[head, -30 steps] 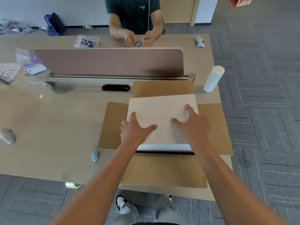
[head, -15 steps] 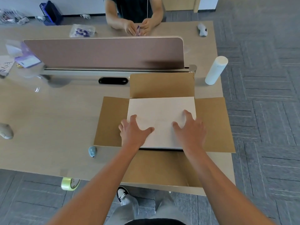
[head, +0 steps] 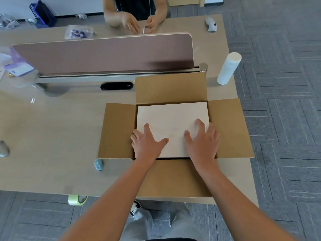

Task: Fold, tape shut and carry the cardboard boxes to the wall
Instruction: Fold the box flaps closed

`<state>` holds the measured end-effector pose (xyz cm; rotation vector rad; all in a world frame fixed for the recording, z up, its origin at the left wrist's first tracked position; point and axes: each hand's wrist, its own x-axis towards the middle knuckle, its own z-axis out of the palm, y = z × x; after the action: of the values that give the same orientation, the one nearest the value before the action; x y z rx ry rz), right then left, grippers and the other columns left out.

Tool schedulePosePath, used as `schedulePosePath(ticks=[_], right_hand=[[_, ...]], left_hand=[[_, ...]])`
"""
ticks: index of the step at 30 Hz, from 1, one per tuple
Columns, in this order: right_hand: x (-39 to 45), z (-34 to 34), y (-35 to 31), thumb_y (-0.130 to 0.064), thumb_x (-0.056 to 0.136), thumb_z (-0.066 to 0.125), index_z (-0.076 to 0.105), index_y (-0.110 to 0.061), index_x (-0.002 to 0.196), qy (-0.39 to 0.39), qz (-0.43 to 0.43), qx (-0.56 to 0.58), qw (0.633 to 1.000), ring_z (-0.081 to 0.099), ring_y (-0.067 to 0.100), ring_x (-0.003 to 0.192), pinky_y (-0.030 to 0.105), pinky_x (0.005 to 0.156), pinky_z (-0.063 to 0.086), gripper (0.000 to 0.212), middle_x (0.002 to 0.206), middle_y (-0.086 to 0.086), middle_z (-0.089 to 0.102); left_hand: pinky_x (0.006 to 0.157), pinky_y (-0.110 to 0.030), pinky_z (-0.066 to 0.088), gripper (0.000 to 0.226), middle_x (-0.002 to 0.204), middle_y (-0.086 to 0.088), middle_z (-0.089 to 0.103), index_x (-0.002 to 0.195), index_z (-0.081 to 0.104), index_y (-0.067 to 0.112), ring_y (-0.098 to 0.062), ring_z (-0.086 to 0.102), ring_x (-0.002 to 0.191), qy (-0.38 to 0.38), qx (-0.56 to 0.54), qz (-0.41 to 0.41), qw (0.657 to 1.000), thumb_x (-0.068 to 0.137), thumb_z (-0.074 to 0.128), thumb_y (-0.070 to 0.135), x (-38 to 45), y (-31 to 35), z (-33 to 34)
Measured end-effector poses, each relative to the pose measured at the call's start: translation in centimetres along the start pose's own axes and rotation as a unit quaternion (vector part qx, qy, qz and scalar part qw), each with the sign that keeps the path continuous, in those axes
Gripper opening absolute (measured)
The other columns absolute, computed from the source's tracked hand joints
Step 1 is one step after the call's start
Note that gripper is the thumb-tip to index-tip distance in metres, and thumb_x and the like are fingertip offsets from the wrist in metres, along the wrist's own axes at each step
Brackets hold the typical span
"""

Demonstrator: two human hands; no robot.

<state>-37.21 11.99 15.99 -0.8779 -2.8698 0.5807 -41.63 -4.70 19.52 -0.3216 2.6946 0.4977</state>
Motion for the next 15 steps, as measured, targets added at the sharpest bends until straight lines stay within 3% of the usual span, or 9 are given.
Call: schedulePosePath(ticks=[6,11,15], right_hand=[[-0.7,-0.2,1.1,-0.053,0.102,0.052,0.044,-0.023,0.151,-0.053,-0.036,-0.041,0.997,0.04,0.037,0.139,0.048,0.109,0.042,0.058,0.161,0.017,0.034],[-2.0,-0.9,2.3,-0.041,0.1,0.06,0.054,-0.018,0.143,-0.015,-0.108,-0.068,0.992,0.032,0.033,0.15,0.05,0.118,0.036,0.049,0.159,0.01,0.044],[-3.7,-0.4,3.4,-0.041,0.106,0.053,0.041,-0.017,0.158,-0.074,-0.141,-0.043,0.986,0.023,0.026,0.156,0.047,0.126,0.029,0.059,0.168,0.008,0.031]], left_hand=[[0.12,-0.047,0.025,0.098,0.16,-0.023,0.02,0.163,0.016,0.029,-0.041,0.023,0.146,0.007,0.031,0.006,0.999,0.087,0.059,0.074,-0.3,-0.6,1.8],[0.127,-0.053,0.013,0.065,0.171,-0.018,0.005,0.16,0.027,0.028,-0.036,0.0,0.158,0.05,0.085,0.081,0.992,0.104,0.046,0.054,-2.4,-0.2,3.2],[0.129,-0.052,0.0,0.068,0.173,-0.013,-0.01,0.165,0.008,0.03,-0.032,-0.013,0.159,0.027,0.083,0.131,0.988,0.107,0.036,0.052,-3.4,-1.3,4.8]])
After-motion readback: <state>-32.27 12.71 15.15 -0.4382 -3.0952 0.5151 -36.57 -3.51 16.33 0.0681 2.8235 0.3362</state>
